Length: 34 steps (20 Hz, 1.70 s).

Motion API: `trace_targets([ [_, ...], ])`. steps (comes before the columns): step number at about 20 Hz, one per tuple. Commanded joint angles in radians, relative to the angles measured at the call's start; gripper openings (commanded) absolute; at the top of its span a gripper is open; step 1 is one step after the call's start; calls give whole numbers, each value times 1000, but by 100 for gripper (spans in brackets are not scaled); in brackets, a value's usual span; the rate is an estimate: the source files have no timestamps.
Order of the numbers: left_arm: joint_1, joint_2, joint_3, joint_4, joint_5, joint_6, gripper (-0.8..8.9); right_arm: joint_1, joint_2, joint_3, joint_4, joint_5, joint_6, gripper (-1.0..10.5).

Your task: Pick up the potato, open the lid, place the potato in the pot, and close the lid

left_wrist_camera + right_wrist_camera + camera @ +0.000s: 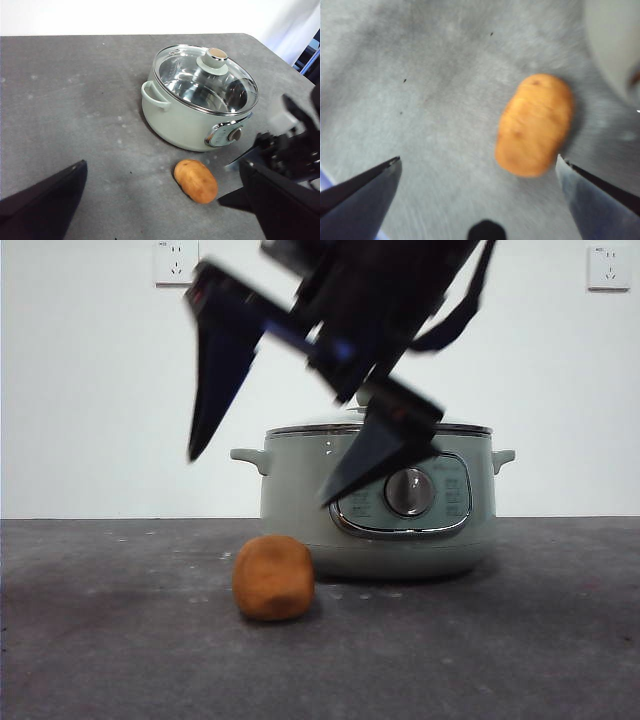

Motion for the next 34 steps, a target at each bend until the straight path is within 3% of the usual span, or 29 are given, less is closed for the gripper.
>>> trace_targets([
  [1,-3,0,3,7,1,1,641,3,62,5,35,14,45,629],
  [9,-20,0,3,7,1,1,641,3,244,113,40,117,43,615],
  [14,-33,0,3,3,1,1,641,2,319,179,-66,177,40,355],
  [18,-34,0,3,3,1,1,641,3,323,179,-67,188,4,3],
  [22,-34,0,3,6,1,1,639,11,299,184,-84,188,-32,-12],
  [29,-81,77,4,87,2,5,637,51,-63,184,-286,205,-127,-12],
  [34,-184,242,39,242,1,14,637,54,-440,185,-463,367,-130,-12],
])
